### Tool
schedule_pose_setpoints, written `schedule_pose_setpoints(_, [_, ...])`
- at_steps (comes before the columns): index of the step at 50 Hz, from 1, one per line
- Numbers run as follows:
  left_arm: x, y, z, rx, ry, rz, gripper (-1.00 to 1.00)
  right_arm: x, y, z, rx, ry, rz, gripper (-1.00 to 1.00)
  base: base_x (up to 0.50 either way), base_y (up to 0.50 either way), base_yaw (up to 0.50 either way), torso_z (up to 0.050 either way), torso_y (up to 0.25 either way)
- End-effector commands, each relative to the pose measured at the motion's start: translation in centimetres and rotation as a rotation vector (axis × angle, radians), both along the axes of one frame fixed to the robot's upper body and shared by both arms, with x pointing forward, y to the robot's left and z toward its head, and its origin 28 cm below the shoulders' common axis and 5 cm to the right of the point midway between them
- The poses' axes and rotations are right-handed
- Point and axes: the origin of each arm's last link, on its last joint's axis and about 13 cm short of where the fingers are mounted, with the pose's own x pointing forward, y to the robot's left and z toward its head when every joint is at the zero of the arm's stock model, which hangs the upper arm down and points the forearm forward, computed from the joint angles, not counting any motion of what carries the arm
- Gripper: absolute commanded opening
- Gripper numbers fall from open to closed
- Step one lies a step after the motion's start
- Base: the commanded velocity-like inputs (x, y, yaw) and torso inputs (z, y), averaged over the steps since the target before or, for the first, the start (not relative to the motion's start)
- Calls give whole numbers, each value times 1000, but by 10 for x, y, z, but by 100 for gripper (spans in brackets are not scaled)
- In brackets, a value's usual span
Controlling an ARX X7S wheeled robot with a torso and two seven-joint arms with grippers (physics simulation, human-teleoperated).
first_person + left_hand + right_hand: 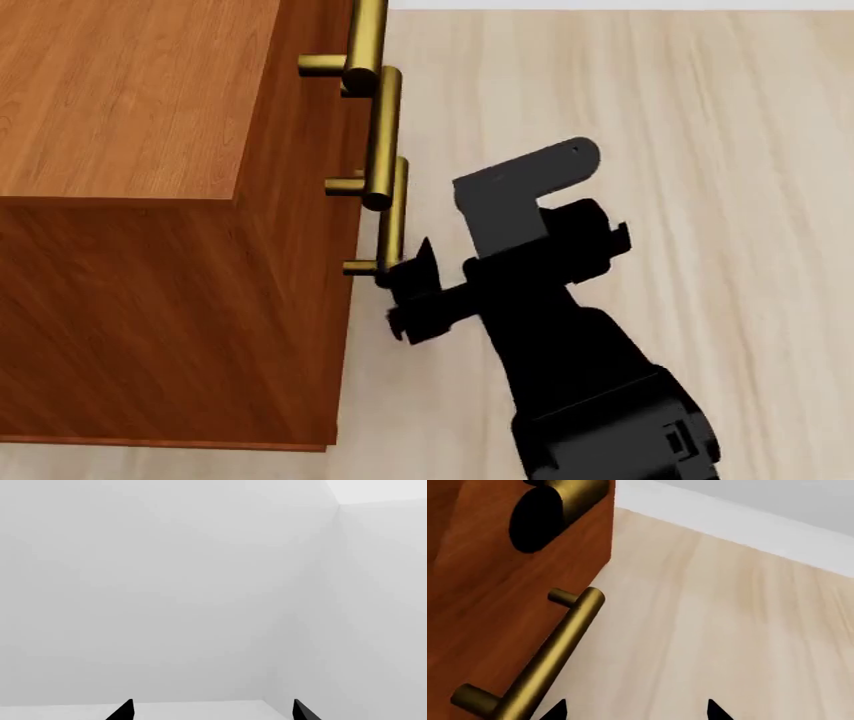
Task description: Close the bottom drawer of the cabinet and open the top drawer.
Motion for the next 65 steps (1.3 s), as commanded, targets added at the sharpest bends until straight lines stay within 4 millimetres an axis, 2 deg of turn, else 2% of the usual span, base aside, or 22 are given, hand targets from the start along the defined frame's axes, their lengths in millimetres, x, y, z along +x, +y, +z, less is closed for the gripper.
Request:
schedule_pose_setpoints(1, [0, 0, 0, -1, -3, -2, 100, -59, -19, 21, 103, -66, -28, 100, 0, 0, 0, 0, 0])
schedule_pose_setpoints(10, [0, 0, -1, 2, 0, -2, 100, -103, -26, 35, 220, -114, -37, 100, 0, 0, 0, 0, 0])
schedule_pose_setpoints(11, [0, 0, 0, 2, -1, -3, 100, -111, -26, 38, 269, -121, -38, 100, 0, 0, 0, 0, 0])
schedule_pose_setpoints(17, [1, -1, 0, 5, 6, -3, 100, -133, -26, 51, 422, -155, -12, 100, 0, 0, 0, 0, 0])
schedule_pose_setpoints(22, [0, -1, 0, 7, 7, -2, 100, -147, -23, 67, 579, -169, 26, 100, 0, 0, 0, 0, 0])
schedule_pose_setpoints(25, [1, -1, 0, 9, 10, -3, 100, -154, -24, 84, 718, -169, 46, 100, 0, 0, 0, 0, 0])
schedule_pose_setpoints(31, [1, -1, 0, 8, 9, -4, 100, -169, -23, 112, 881, -186, 116, 100, 0, 0, 0, 0, 0])
schedule_pose_setpoints(38, [1, 0, 0, 7, 8, -3, 100, -171, -22, 134, 1115, -89, 149, 100, 0, 0, 0, 0, 0])
schedule_pose_setpoints(49, [1, 0, 0, 5, 9, 1, 100, -165, -20, 137, 1327, 9, 93, 100, 0, 0, 0, 0, 0])
schedule_pose_setpoints(52, [1, 0, -1, 6, 10, 1, 100, -162, -20, 138, 1338, 46, 78, 100, 0, 0, 0, 0, 0])
schedule_pose_setpoints(53, [1, -1, -1, 6, 10, 0, 100, -159, -20, 138, 1326, 112, 62, 100, 0, 0, 0, 0, 0])
schedule_pose_setpoints(58, [1, 0, 0, 5, 8, 2, 100, -152, -20, 142, 1381, 232, 4, 100, 0, 0, 0, 0, 0])
schedule_pose_setpoints(59, [1, 0, -1, 5, 9, 3, 100, -152, -21, 143, 1434, 258, 28, 100, 0, 0, 0, 0, 0])
schedule_pose_setpoints(65, [1, -1, 0, 3, 10, 0, 100, -152, -20, 148, 1380, 395, 179, 100, 0, 0, 0, 0, 0])
